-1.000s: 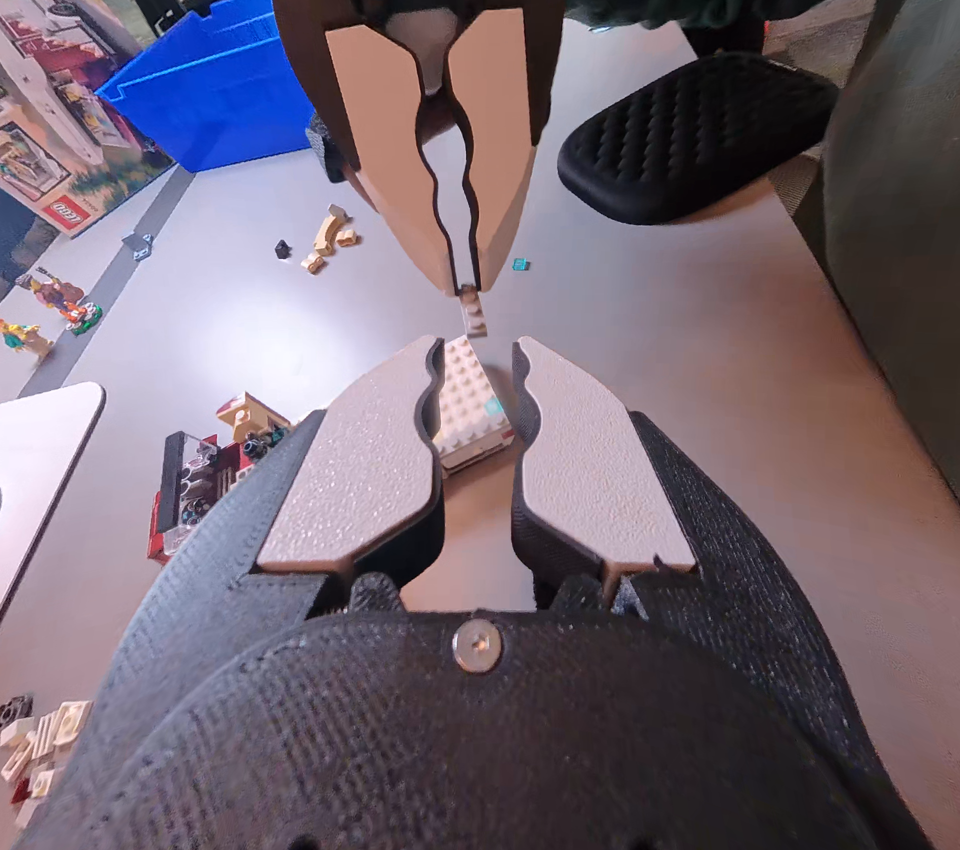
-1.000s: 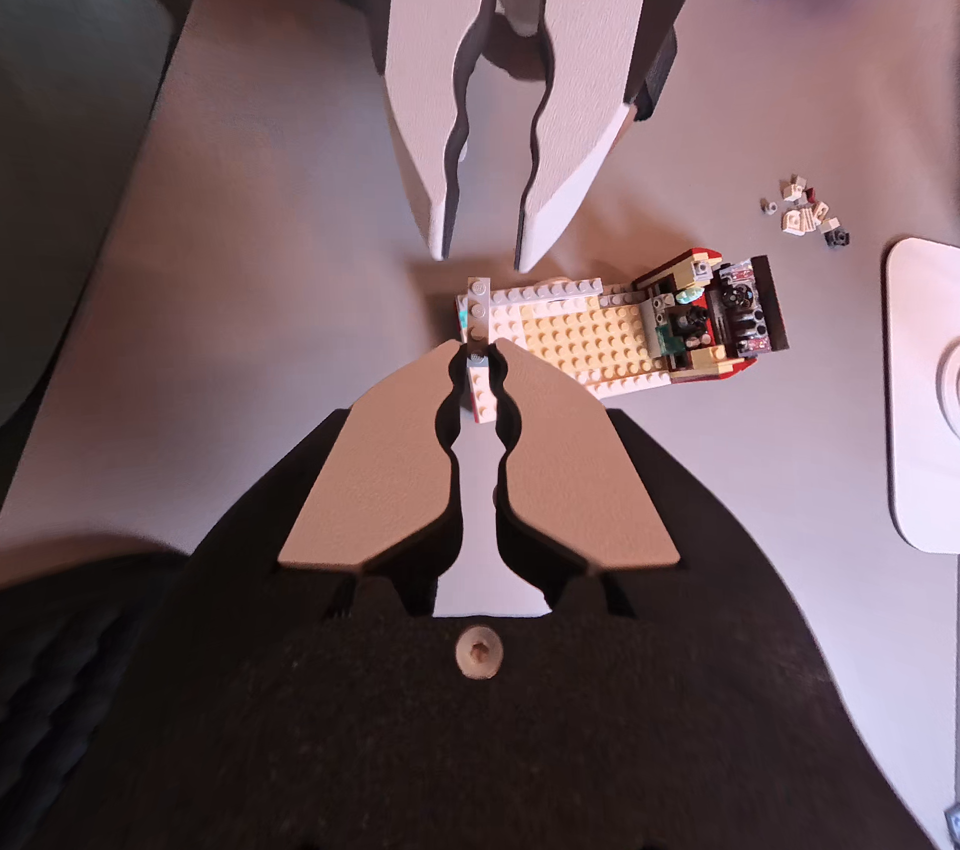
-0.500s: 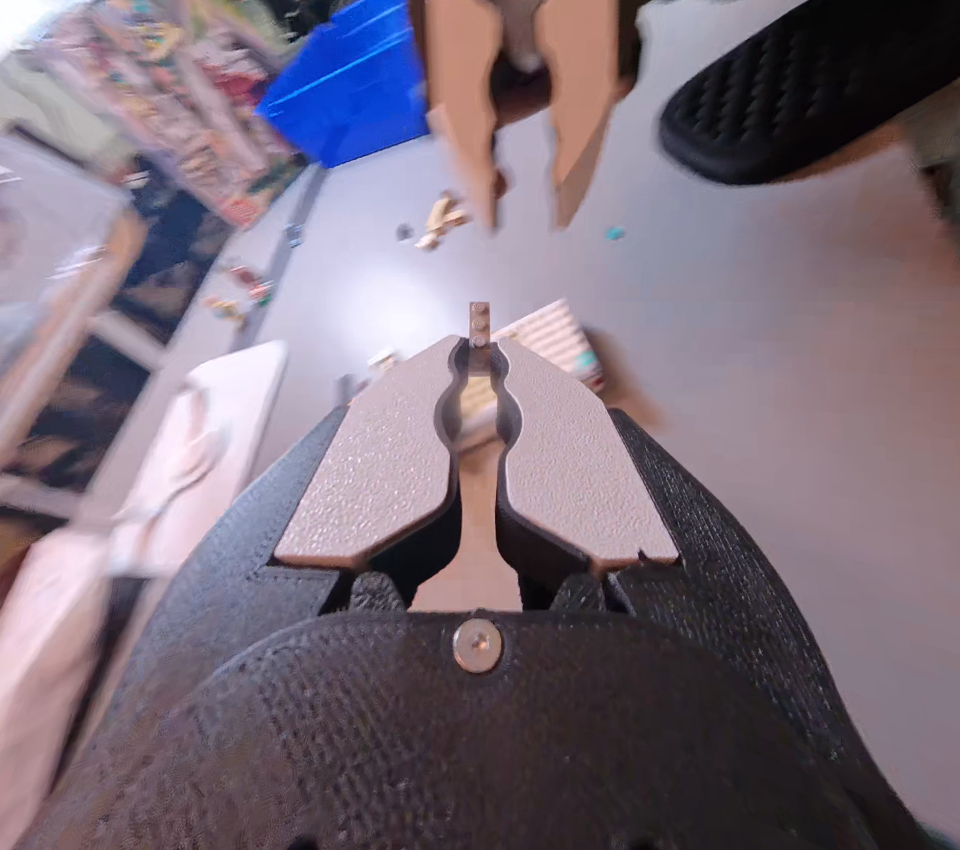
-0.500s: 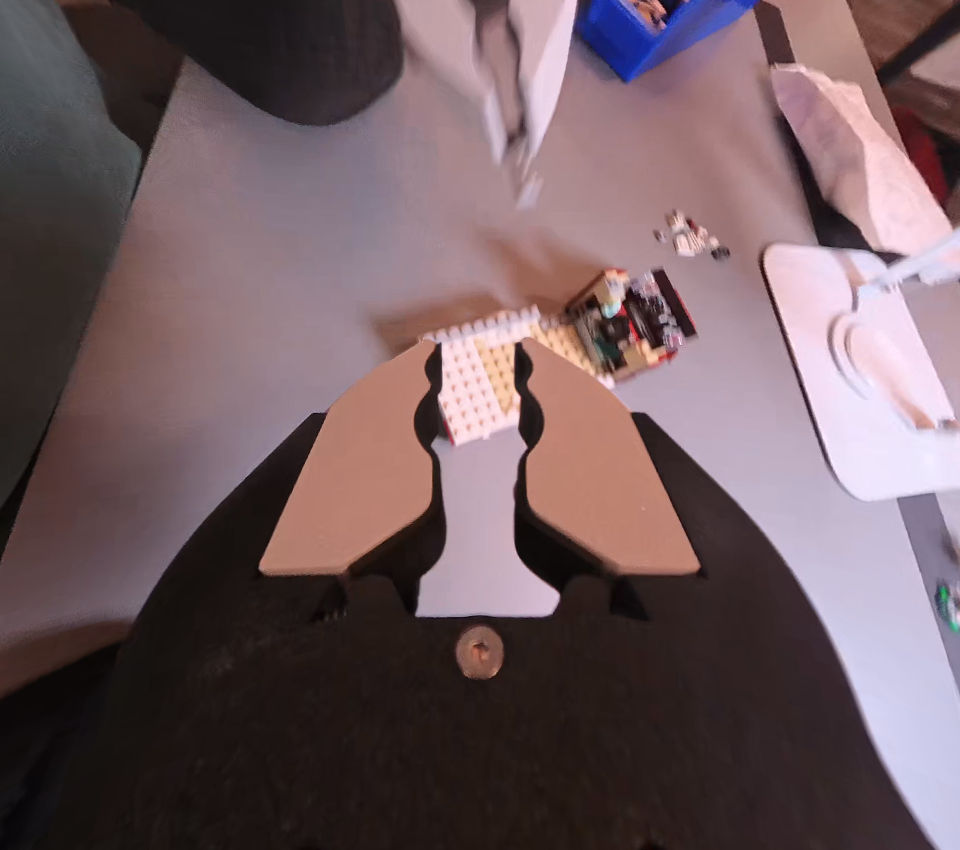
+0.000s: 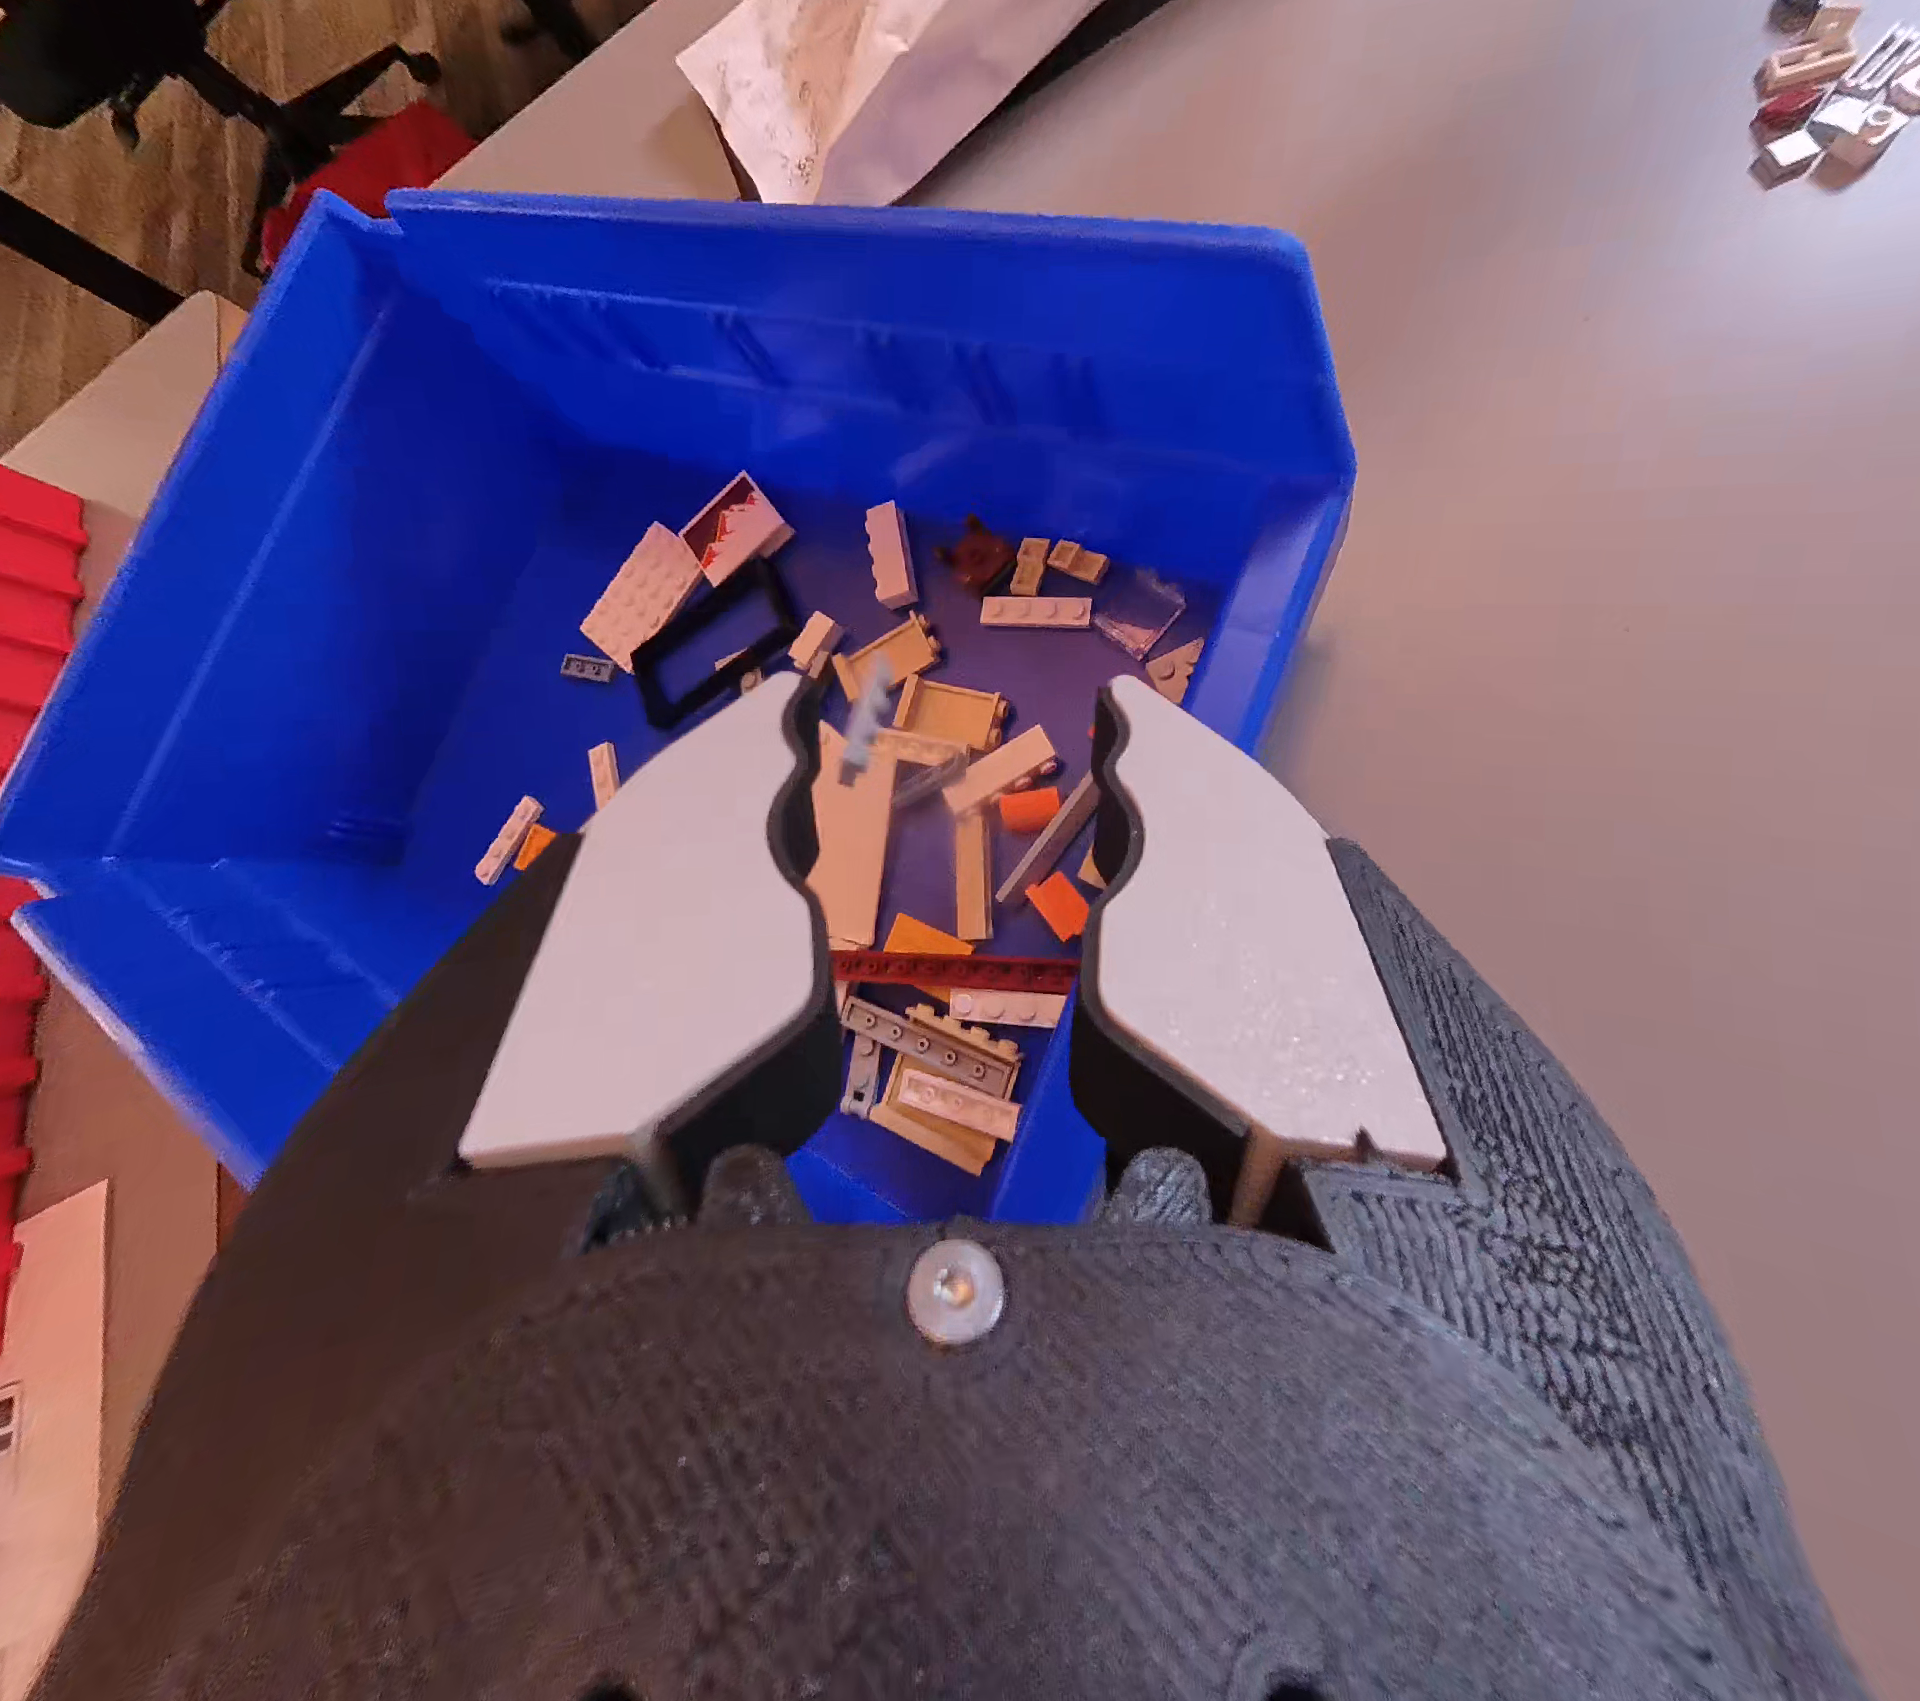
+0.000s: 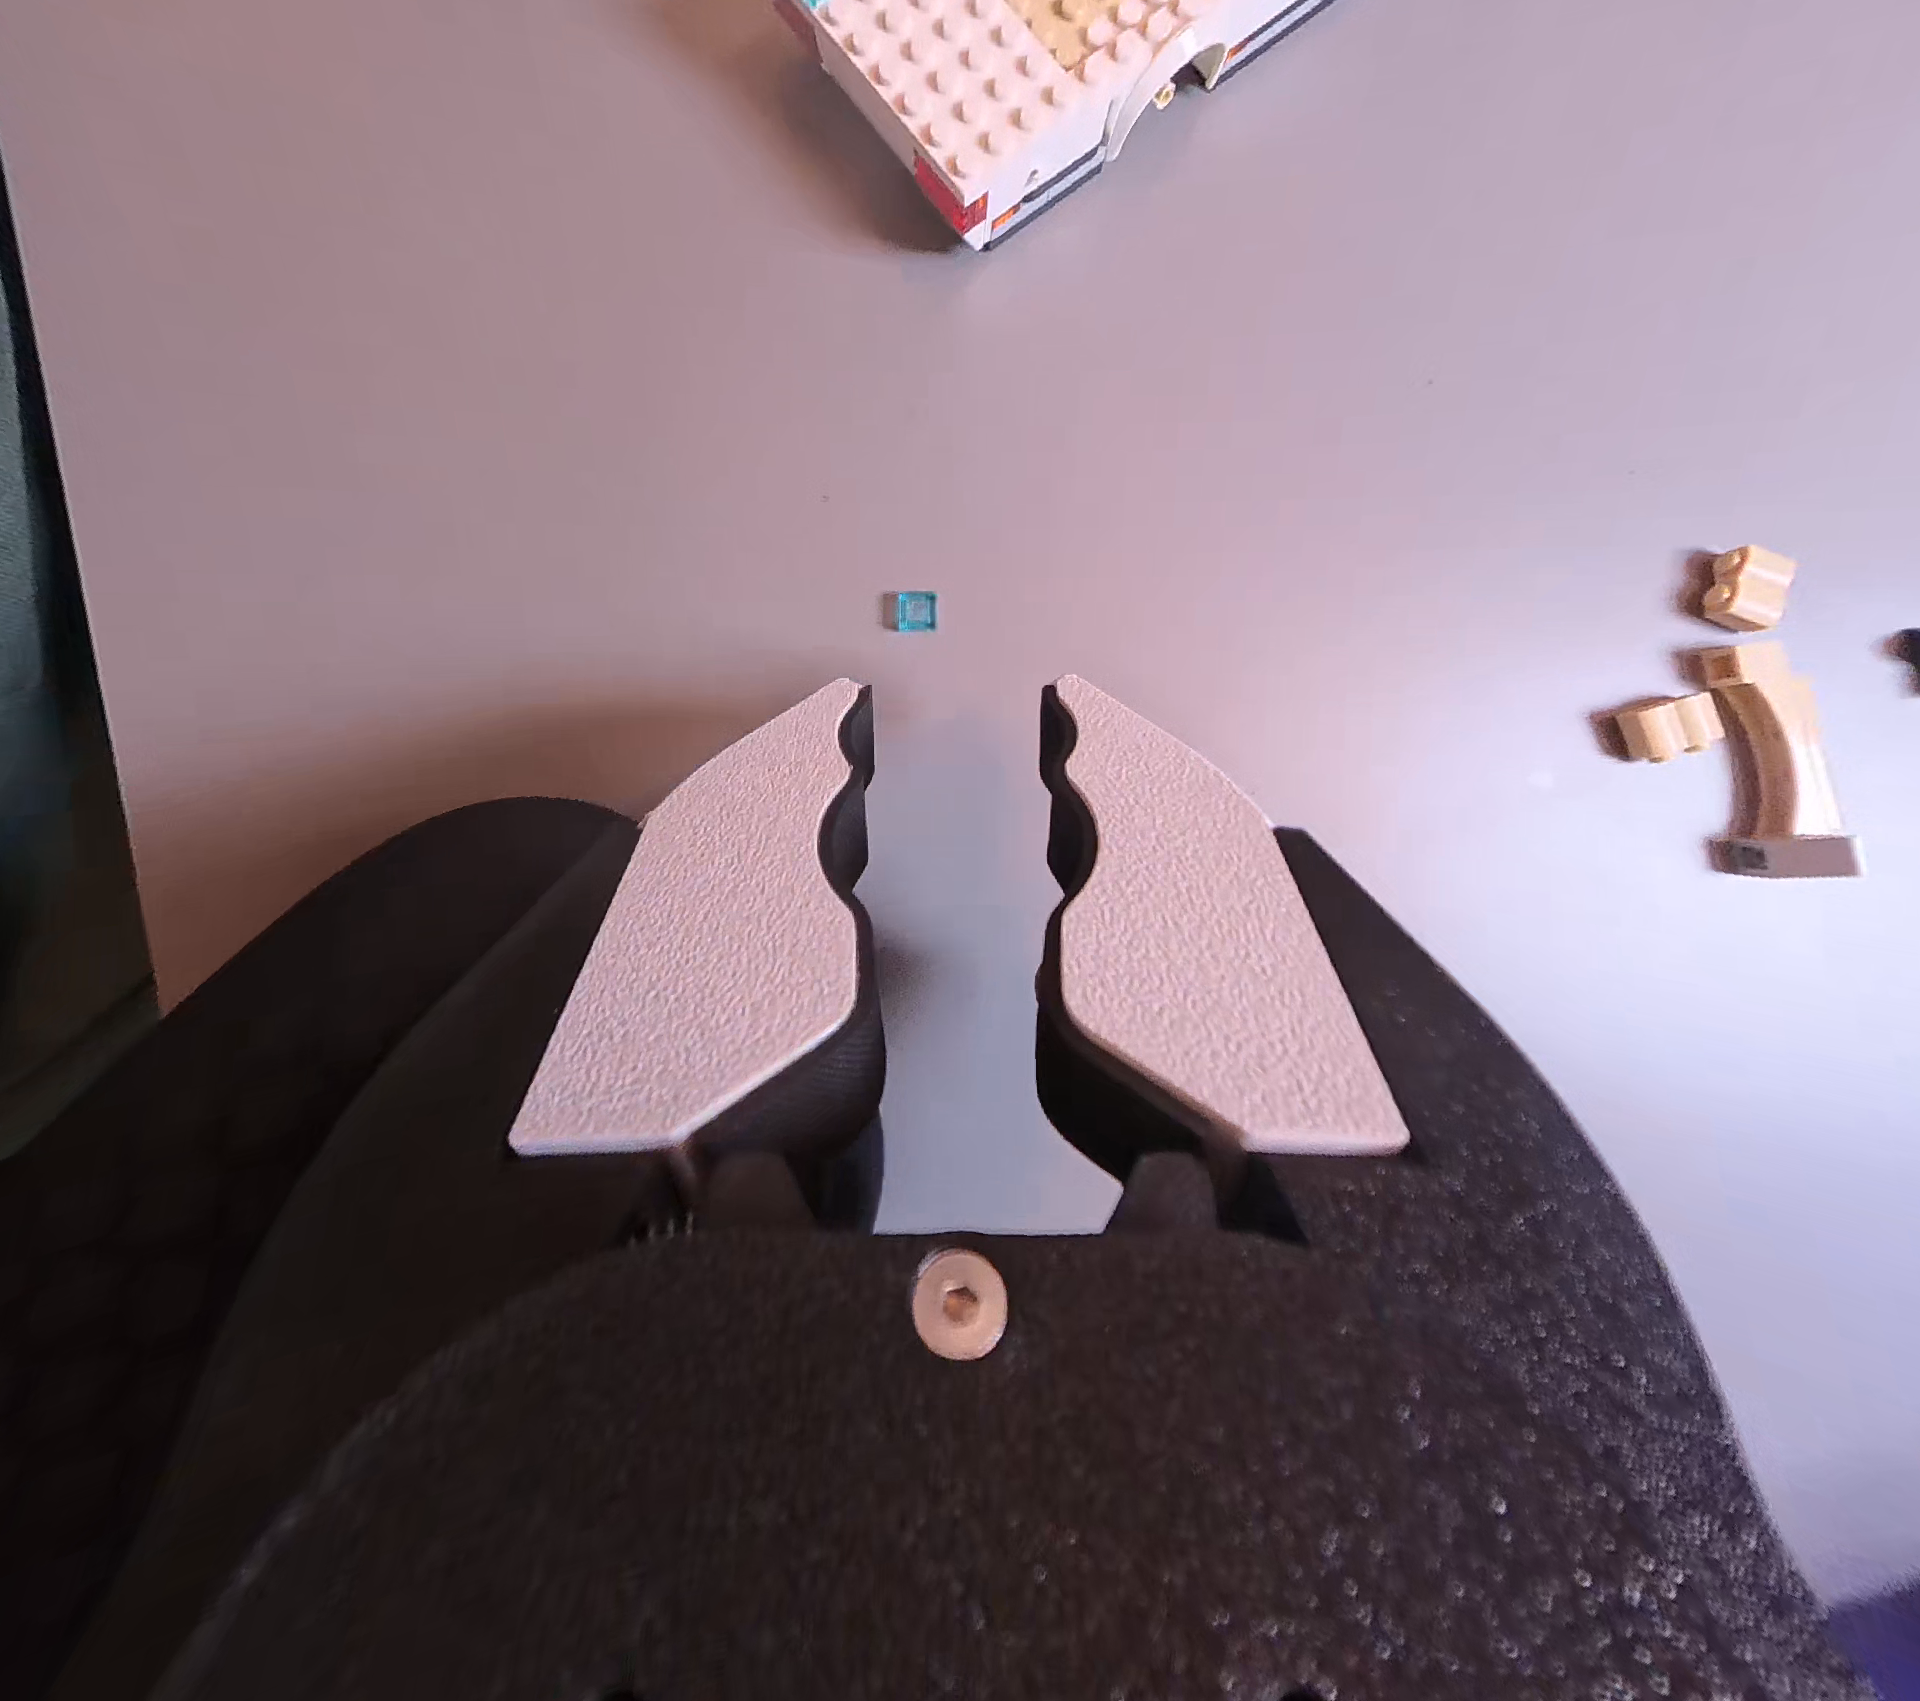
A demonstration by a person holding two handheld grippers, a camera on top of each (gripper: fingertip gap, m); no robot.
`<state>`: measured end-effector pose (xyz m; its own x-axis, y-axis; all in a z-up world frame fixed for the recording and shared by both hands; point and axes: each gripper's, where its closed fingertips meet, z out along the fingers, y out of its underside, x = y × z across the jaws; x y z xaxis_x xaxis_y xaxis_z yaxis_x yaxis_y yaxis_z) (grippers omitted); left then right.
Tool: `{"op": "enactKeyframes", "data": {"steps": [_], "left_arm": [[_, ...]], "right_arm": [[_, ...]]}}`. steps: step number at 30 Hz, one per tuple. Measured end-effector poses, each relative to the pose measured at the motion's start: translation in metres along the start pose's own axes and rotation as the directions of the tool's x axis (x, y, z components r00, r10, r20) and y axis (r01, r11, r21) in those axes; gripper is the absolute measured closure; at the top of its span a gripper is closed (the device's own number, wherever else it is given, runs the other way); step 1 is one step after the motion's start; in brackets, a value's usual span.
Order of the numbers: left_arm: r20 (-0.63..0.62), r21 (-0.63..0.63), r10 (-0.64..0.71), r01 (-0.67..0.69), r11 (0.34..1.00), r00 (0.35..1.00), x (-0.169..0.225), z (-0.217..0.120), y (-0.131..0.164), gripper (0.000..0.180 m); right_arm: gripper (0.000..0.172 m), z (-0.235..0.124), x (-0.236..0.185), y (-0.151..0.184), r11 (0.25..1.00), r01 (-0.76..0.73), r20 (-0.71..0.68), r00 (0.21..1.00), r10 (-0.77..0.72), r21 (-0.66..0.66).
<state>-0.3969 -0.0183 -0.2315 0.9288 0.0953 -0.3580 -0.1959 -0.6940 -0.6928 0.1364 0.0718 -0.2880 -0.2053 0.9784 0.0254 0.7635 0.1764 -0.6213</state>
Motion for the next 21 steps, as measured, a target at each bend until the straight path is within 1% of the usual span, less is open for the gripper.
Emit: {"op": "enactKeyframes", "data": {"steps": [2, 4, 6, 8, 10, 12, 14, 17, 19, 21], "left_arm": [[-0.005, -0.007, 0.006, -0.006, 1.000, 1.000, 0.001, 0.001, 0.000, 0.124], [-0.022, -0.016, 0.006, -0.006, 1.000, 1.000, 0.003, 0.003, 0.002, 0.121], [-0.044, 0.015, 0.000, 0.001, 1.000, 0.999, 0.009, 0.001, -0.003, 0.122], [-0.089, 0.099, 0.009, 0.000, 0.995, 0.996, 0.024, -0.007, -0.017, 0.133], [-0.201, 0.237, 0.069, -0.020, 0.971, 0.977, 0.059, -0.023, -0.041, 0.144], [-0.316, 0.363, 0.178, -0.054, 0.930, 0.932, 0.107, -0.042, -0.060, 0.152], [-0.351, 0.439, 0.301, -0.128, 0.890, 0.887, 0.151, -0.052, -0.070, 0.155], [-0.424, 0.516, 0.451, -0.200, 0.833, 0.785, 0.219, -0.063, -0.077, 0.155], [-0.487, 0.541, 0.509, -0.212, 0.814, 0.710, 0.258, -0.071, -0.079, 0.155], [-0.530, 0.569, 0.555, -0.217, 0.793, 0.641, 0.287, -0.081, -0.079, 0.155]], "right_arm": [[0.141, 0.001, -0.001, 0.003, 1.000, -0.012, 0.003, 1.000, 0.012, -0.008], [0.141, 0.002, -0.002, 0.005, 1.000, -0.017, 0.004, 1.000, 0.017, -0.014], [0.141, 0.002, -0.002, 0.005, 1.000, -0.017, 0.002, 1.000, 0.017, -0.014], [0.141, 0.003, -0.001, 0.005, 1.000, -0.026, -0.001, 1.000, 0.026, -0.008], [0.141, 0.005, -0.004, 0.005, 0.999, -0.043, 0.010, 0.999, 0.043, -0.008], [0.141, 0.008, -0.008, 0.006, 0.999, -0.050, 0.018, 0.999, 0.050, -0.019], [0.142, 0.012, -0.009, 0.007, 0.998, -0.053, 0.006, 0.999, 0.053, -0.026], [0.146, 0.019, -0.009, 0.003, 0.998, -0.054, 0.010, 0.998, 0.054, -0.030], [0.148, 0.025, -0.010, 0.002, 0.998, -0.035, 0.021, 0.999, 0.037, -0.057], [0.156, 0.029, -0.011, 0.000, 0.997, -0.026, 0.035, 0.999, 0.029, -0.076]]}}
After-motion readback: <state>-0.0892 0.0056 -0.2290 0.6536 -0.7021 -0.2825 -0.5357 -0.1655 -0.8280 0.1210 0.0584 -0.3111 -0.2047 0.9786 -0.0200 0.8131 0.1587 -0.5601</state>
